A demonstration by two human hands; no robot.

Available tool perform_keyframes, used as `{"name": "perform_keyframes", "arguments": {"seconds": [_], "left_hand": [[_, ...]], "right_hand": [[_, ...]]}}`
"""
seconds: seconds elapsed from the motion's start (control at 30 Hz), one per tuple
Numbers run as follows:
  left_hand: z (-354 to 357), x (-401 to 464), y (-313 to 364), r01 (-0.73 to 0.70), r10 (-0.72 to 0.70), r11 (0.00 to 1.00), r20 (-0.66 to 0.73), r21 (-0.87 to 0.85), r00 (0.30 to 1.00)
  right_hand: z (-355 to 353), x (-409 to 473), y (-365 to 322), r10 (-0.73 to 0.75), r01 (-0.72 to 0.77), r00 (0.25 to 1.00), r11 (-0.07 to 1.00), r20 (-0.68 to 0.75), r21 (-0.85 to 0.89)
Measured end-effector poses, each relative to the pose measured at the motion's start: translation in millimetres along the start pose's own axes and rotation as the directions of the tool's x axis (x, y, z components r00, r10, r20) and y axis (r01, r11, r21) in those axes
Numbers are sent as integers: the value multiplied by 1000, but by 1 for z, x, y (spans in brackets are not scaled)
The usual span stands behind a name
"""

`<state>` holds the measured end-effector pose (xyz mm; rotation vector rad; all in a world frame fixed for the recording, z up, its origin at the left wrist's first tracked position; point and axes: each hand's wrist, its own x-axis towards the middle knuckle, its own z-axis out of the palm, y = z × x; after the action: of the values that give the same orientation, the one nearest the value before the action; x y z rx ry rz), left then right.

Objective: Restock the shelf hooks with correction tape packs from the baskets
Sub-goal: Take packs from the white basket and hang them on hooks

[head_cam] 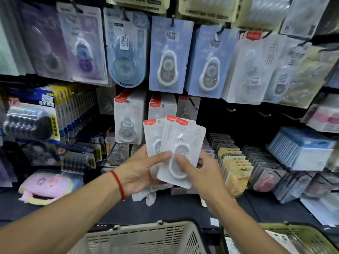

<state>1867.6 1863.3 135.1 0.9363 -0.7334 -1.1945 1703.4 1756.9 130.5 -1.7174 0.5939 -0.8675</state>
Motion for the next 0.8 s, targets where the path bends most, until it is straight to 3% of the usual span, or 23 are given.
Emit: {"name": "perform_keyframes", "arguments": {"seconds": [0.07,0.2,0.37,0.5,0.8], "left_hand": [[-12,-4,4,-13,15,999,-50,44,999],[-38,-20,-1,-55,55,998,-76,2,996],[-54,-25,-3,-115,130,990,-229,77,965],[-61,-30,-1,-121,139,988,-204,97,969],[-70,-38,3,-146,167,982,-194,118,967]], "right_hand": [[3,4,1,-4,4,1000,1000,16,15],[8,13,5,-20,26,999,990,41,-141],[-9,33,2,-65,64,996,998,-56,-13],[-18,46,0,-82,81,994,997,-72,-16],[-12,50,4,-11,40,962,994,-274,98]]}}
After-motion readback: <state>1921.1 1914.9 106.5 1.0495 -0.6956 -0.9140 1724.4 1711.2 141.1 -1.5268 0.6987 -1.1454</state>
